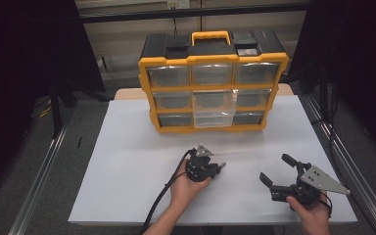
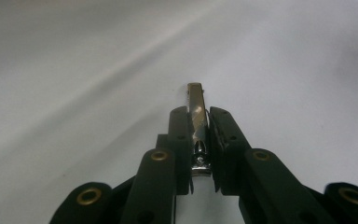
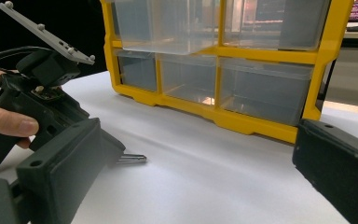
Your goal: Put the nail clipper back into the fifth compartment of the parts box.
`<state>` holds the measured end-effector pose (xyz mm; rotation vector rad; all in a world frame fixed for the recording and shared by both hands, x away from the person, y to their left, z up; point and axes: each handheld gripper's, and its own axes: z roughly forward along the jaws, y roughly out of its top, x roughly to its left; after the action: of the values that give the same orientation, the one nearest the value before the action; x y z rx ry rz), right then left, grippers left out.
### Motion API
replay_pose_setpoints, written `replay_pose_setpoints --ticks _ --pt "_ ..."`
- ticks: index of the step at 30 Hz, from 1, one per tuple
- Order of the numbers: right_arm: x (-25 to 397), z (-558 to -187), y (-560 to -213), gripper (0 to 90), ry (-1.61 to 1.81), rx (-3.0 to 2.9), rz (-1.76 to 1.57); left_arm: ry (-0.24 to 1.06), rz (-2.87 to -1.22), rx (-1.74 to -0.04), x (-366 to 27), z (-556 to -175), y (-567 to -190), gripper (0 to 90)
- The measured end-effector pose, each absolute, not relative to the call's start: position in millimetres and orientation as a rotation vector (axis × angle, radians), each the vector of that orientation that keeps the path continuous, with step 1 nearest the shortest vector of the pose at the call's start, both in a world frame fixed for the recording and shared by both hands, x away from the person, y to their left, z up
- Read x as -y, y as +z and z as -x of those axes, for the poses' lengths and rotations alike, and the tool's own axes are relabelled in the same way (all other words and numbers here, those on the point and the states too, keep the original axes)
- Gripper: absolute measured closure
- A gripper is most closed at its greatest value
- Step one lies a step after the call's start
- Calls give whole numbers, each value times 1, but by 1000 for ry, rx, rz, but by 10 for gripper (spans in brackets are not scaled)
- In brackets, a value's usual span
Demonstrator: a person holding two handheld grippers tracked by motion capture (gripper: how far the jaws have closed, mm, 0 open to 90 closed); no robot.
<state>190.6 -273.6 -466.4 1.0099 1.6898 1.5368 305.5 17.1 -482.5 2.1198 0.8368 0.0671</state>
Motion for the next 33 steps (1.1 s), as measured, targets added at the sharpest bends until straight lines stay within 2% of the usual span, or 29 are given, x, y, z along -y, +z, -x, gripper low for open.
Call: replay_pose_setpoints --ticks 8,9,22,33 --pt "274 -189 -466 19 1538 -1690 -1003 102 -2067 -849 -27 -304 -469 801" --pt "274 -189 -466 19 1538 -1690 -1001 71 -2068 -829 -29 -305 -468 800" --pt "273 -190 -466 19 1541 -1686 -1009 90 -2023 -789 -39 -301 -458 800" --pt "273 -190 -466 18 1537 -1695 -1009 87 -1903 -779 -51 -302 -446 800"
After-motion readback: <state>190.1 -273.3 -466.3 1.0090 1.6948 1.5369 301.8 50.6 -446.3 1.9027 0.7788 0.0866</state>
